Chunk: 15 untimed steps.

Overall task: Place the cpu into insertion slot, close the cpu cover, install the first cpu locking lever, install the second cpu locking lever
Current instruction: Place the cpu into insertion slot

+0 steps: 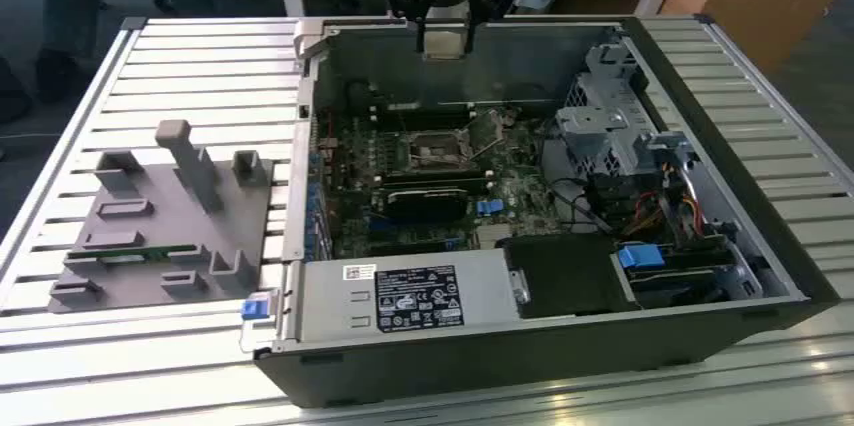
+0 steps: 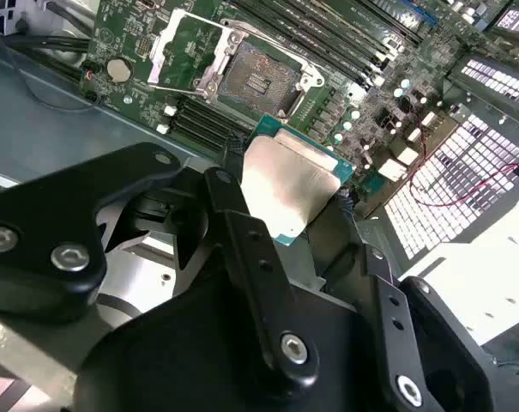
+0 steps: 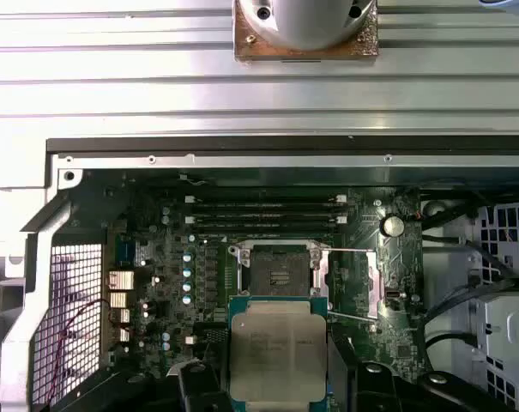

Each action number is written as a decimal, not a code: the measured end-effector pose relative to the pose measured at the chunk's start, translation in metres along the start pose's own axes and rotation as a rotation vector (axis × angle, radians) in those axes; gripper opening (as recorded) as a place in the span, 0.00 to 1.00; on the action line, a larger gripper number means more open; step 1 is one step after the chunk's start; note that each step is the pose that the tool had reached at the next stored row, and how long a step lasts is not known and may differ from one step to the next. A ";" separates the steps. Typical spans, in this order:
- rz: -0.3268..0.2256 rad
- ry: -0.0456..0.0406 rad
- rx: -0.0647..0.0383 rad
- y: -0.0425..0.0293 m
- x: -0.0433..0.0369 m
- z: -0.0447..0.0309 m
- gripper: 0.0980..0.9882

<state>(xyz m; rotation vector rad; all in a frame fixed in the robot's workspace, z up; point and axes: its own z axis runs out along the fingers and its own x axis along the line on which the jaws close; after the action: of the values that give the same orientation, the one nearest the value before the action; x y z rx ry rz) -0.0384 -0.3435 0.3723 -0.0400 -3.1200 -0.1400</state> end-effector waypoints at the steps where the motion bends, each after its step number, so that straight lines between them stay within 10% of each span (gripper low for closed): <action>1: 0.000 0.0001 0.000 0.0000 0.0000 0.0000 0.50; 15: 0.044 -0.0039 -0.001 0.0000 0.0000 0.0005 0.50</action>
<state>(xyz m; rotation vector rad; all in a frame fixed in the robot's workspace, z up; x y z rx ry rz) -0.0384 -0.3435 0.3718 -0.1092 -3.1203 -0.1404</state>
